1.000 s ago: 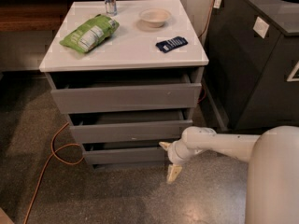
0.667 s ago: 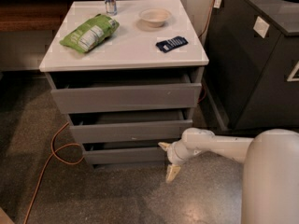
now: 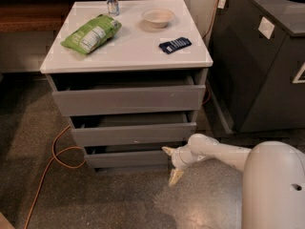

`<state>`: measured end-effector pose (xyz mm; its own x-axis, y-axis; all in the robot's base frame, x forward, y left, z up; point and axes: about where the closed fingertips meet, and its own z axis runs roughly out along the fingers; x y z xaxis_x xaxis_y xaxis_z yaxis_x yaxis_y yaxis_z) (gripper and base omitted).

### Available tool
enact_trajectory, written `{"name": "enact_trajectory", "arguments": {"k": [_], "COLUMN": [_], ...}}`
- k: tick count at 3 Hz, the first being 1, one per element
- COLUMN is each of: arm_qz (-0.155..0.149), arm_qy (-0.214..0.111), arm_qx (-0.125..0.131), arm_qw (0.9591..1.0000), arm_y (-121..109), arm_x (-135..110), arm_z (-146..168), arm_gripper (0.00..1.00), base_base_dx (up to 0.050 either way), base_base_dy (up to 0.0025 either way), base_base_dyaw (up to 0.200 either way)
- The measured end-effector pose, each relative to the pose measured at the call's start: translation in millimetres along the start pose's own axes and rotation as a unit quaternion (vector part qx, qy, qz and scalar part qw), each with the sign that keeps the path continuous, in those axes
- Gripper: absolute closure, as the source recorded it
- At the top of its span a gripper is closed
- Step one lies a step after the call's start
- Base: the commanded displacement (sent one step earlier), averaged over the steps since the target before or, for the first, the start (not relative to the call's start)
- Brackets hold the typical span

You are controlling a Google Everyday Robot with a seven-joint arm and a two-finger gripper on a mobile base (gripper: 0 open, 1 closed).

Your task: Place redbull can into bottom drawer

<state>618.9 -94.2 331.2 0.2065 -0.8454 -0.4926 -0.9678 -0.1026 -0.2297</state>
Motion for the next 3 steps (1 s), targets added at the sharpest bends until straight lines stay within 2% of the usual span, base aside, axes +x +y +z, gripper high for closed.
{"name": "enact_trajectory", "arguments": {"k": [1, 2, 3], "arm_qz": [0.009, 0.009, 0.008], "arm_qy": [-0.016, -0.016, -0.027], "arm_qx": [0.009, 0.009, 0.015], "arm_qw": [0.9998, 0.9998, 0.9995], "arm_y": [-6, -6, -9], "arm_x": [10, 10, 15], "arm_z": [16, 16, 31], "arm_gripper": [0.0, 0.0, 0.0], "base_base_dx": [0.0, 0.0, 0.0], "base_base_dy": [0.0, 0.0, 0.0], "base_base_dyaw": [0.0, 0.0, 0.0]}}
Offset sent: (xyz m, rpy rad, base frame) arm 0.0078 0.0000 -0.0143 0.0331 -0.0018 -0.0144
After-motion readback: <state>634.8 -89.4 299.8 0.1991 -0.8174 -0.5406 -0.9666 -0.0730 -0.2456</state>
